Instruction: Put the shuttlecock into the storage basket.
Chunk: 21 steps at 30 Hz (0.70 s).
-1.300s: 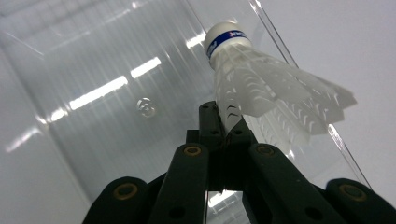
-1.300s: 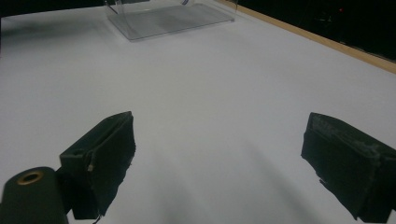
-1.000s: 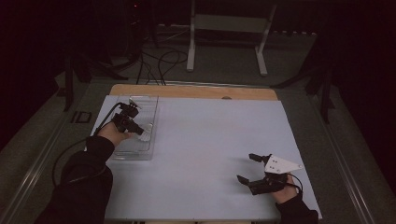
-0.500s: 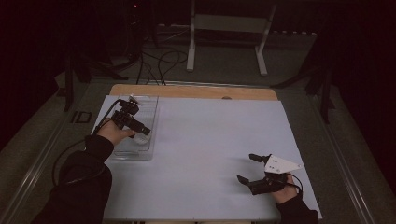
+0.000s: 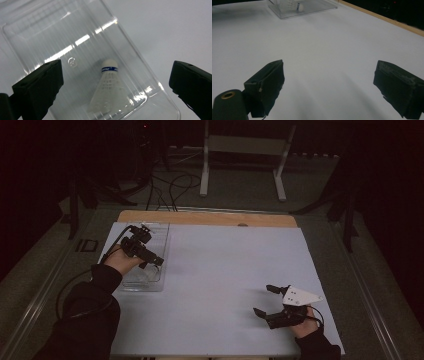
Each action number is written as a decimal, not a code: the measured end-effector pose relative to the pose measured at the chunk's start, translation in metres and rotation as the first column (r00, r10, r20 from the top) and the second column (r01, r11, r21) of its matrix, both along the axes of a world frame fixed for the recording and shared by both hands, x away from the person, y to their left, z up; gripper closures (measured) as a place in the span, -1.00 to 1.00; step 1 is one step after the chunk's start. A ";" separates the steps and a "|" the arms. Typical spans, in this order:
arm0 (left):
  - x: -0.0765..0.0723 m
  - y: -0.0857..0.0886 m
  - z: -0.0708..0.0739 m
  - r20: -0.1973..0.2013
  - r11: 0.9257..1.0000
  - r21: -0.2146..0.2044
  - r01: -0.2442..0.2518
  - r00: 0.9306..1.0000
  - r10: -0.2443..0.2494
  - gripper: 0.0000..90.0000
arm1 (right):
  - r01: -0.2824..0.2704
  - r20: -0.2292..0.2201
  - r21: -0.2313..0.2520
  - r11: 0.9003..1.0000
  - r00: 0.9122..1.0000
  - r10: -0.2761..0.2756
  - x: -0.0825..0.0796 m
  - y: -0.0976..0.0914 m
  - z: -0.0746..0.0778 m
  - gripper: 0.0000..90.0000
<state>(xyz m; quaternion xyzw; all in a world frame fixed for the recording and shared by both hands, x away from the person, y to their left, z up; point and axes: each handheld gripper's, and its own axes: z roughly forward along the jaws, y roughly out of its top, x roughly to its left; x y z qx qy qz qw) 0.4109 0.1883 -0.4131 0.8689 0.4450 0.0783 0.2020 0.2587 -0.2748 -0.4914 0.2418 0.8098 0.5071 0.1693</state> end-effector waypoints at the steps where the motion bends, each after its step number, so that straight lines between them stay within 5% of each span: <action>1: -0.001 -0.002 0.001 0.006 1.000 -0.003 0.010 1.000 -0.010 -1.00 | 0.000 0.000 0.002 1.000 1.000 0.000 0.000 0.000 0.000 -0.79; 8: -0.007 -0.013 0.005 0.046 0.994 -0.020 0.104 0.994 -0.103 -1.00 | -0.001 -0.002 0.002 1.000 1.000 0.001 0.000 0.000 0.000 -0.79; 18: -0.013 -0.026 0.015 0.073 0.985 -0.094 0.141 0.988 -0.135 -1.00 | 0.004 -0.003 0.005 1.000 1.000 -0.004 0.000 -0.001 0.000 -0.79; 21: -0.015 -0.031 0.017 0.077 0.985 -0.080 0.151 0.986 -0.145 -1.00 | 0.001 -0.003 0.002 1.000 1.000 -0.001 0.000 0.000 0.000 -0.79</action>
